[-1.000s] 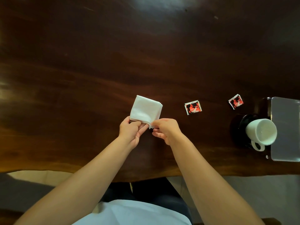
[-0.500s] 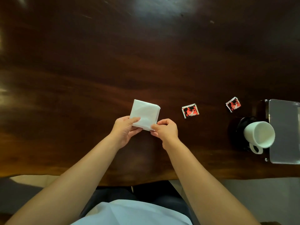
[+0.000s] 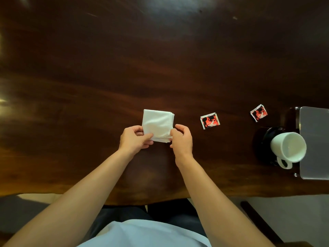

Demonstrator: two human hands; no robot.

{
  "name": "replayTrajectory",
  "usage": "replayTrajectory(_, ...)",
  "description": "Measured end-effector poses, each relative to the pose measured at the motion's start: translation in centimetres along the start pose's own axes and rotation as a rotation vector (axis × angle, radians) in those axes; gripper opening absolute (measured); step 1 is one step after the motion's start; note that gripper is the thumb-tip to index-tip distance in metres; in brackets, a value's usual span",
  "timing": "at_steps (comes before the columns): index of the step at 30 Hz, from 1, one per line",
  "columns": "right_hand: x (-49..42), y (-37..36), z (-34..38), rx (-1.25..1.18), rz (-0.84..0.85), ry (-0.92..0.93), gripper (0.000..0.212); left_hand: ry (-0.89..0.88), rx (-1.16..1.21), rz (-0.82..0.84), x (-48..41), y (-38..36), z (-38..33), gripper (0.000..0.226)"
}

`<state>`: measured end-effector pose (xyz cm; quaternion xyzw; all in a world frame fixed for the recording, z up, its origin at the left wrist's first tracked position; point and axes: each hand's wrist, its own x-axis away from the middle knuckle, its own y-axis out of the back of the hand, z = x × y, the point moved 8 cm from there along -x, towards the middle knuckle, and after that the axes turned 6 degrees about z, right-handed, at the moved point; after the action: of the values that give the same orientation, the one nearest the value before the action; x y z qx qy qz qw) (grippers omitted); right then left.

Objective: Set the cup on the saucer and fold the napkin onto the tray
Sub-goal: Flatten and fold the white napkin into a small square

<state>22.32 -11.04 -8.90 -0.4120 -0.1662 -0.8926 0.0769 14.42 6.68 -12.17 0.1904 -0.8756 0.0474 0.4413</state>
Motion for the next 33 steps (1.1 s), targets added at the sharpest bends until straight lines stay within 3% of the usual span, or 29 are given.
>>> replayTrajectory(10, -3.0, -1.2, 0.8, -0.19, 0.079, -0.229, 0.076, 0.014, -0.123, 0.064, -0.8, 0.3, -0.4, 0.037)
replayTrajectory(19, -3.1, -2.0, 1.6, -0.186, 0.216, -0.177, 0.049, 0.007, -0.139, 0.101, -0.7, 0.3, -0.4, 0.04)
replayTrajectory(33, -4.1, -1.3, 2.5, -0.273, 0.137, -0.177, 0.068, 0.037, -0.11, 0.157, -0.5, 0.2, -0.5, 0.041)
